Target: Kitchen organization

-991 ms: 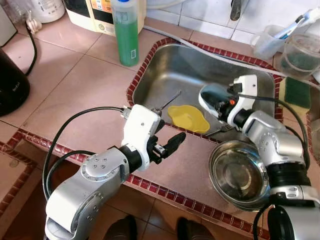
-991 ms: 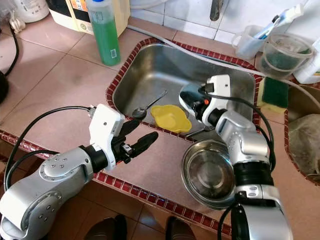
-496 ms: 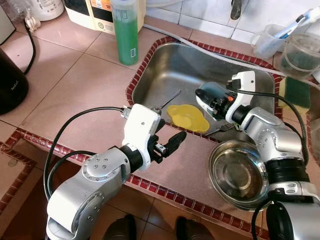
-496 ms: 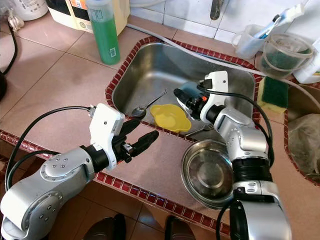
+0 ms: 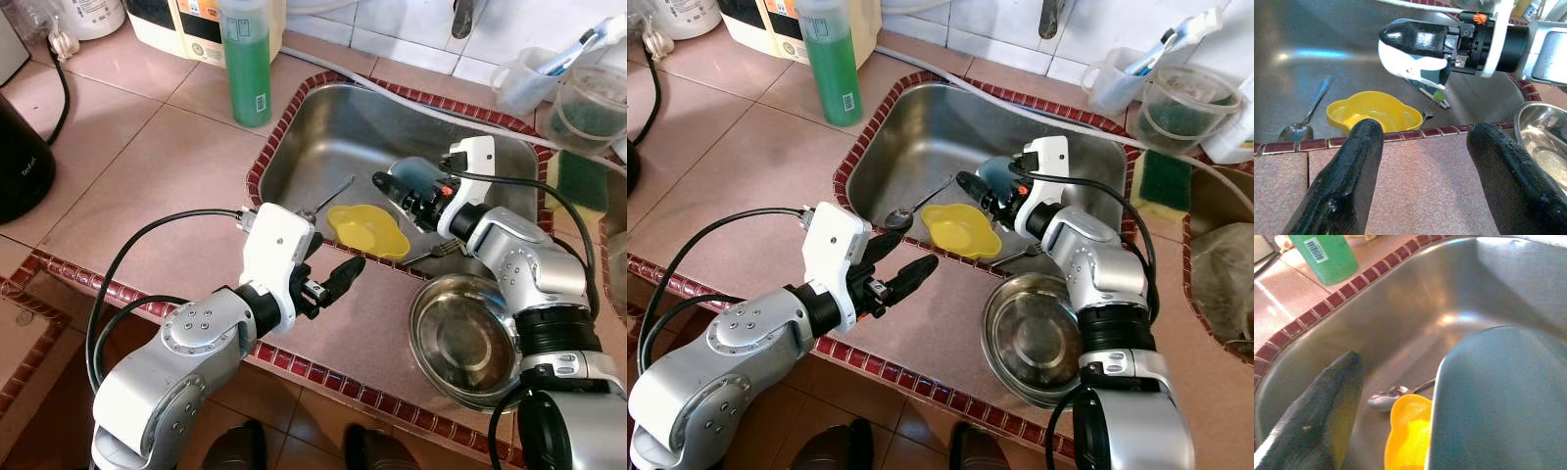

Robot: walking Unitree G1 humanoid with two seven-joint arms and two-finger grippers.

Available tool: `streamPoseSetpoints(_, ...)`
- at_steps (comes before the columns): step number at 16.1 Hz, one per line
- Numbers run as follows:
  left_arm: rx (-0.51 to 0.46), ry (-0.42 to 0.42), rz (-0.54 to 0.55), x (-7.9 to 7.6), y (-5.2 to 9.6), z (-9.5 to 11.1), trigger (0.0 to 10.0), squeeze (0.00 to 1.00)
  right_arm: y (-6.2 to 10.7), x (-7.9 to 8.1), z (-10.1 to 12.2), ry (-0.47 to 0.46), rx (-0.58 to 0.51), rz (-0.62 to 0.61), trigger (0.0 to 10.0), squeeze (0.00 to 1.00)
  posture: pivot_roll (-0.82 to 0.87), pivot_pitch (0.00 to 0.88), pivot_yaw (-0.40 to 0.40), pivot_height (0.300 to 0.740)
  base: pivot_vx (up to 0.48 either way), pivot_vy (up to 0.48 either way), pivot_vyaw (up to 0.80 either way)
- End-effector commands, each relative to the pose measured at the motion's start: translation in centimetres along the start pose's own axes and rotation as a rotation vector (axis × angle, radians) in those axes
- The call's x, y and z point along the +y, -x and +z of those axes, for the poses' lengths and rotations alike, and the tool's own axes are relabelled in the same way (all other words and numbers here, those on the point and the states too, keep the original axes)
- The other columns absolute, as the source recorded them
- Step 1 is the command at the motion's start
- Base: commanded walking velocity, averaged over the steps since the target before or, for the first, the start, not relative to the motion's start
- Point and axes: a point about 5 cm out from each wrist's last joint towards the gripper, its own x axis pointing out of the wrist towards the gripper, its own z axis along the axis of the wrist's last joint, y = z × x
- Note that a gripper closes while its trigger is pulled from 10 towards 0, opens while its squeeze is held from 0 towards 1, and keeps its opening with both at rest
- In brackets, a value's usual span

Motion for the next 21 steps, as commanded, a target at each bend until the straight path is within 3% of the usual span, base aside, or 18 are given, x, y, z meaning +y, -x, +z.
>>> streamPoseSetpoints(1, -0.01, -0.002, -0.019, -0.4, 0.0, 0.2, 10.0, 0.0, -0.1, 0.0, 0.4, -0.001, -0.013, 0.005, 10.0, 1.0, 0.01, 0.249, -0.07, 0.74, 0.0, 0.0, 0.0)
streamPoseSetpoints(8, -0.013, 0.002, -0.011, -0.4, 0.0, 0.2, 10.0, 0.0, -0.4, -0.6, 0.3, -0.057, 0.001, -0.06, 10.0, 1.0, 0.02, 0.246, -0.073, 0.74, 0.0, 0.0, 0.0)
streamPoseSetpoints(9, -0.014, 0.002, -0.01, -0.4, -0.1, 0.2, 10.0, 0.0, -0.5, -0.9, -0.5, -0.019, 0.075, -0.092, 10.0, 1.0, 0.01, 0.246, -0.074, 0.74, 0.0, 0.0, 0.0)
streamPoseSetpoints(10, -0.015, 0.002, -0.01, -0.4, -0.1, 0.2, 10.0, 0.0, -0.3, -0.2, -1.2, 0.033, 0.125, 0.015, 10.0, 1.0, 0.02, 0.248, -0.073, 0.74, 0.0, 0.0, 0.0)
streamPoseSetpoints(11, -0.015, 0.001, -0.01, -0.4, -0.1, 0.2, 10.0, 0.0, -0.3, -1.1, -0.6, 0.051, 0.081, -0.086, 10.0, 0.0, 0.02, 0.248, -0.074, 0.74, 0.0, 0.0, 0.0)
streamPoseSetpoints(13, -0.015, 0.003, -0.007, -0.4, -0.1, 0.2, 10.0, 0.0, 0.1, -3.3, -0.6, -0.095, 0.073, -0.273, 10.0, 0.0, 0.01, 0.254, -0.075, 0.74, 0.0, 0.0, 0.0)
streamPoseSetpoints(14, -0.016, 0.006, -0.003, -0.3, -0.1, 0.1, 10.0, 0.0, 0.4, -2.7, -1.8, -0.037, 0.166, -0.175, 10.0, 0.0, 0.01, 0.256, -0.075, 0.74, 0.0, 0.0, 0.0)
streamPoseSetpoints(15, -0.016, 0.006, -0.002, -0.3, -0.1, 0.1, 10.0, 0.0, 0.4, -2.4, -2.0, -0.014, 0.174, -0.147, 10.0, 0.0, 0.01, 0.258, -0.074, 0.74, 0.0, 0.0, 0.0)
streamPoseSetpoints(17, -0.02, 0.008, 0.001, -0.2, -0.2, 0.3, 10.0, 0.0, 0.8, -3.9, -1.8, 0.005, 0.175, -0.295, 10.0, 0.0, 0.01, 0.258, -0.071, 0.74, 0.0, 0.0, 0.0)
streamPoseSetpoints(18, -0.02, 0.006, 0.0, -0.2, -0.3, 0.3, 10.0, 0.0, 0.7, -3.0, -1.8, -0.014, 0.171, -0.187, 10.0, 0.0, 0.01, 0.259, -0.069, 0.74, 0.0, 0.0, 0.0)
streamPoseSetpoints(20, -0.02, 0.006, -0.001, -0.1, -0.3, 0.3, 10.0, 0.0, 1.0, -4.1, -2.0, 0.002, 0.192, -0.314, 10.0, 0.0, 0.01, 0.258, -0.067, 0.74, 0.0, 0.0, 0.0)
streamPoseSetpoints(21, -0.019, 0.003, -0.002, -0.1, -0.3, 0.3, 10.0, 0.0, 1.2, -4.0, -2.5, -0.029, 0.216, -0.271, 10.0, 0.0, 0.01, 0.254, -0.058, 0.74, 0.0, 0.0, 0.0)
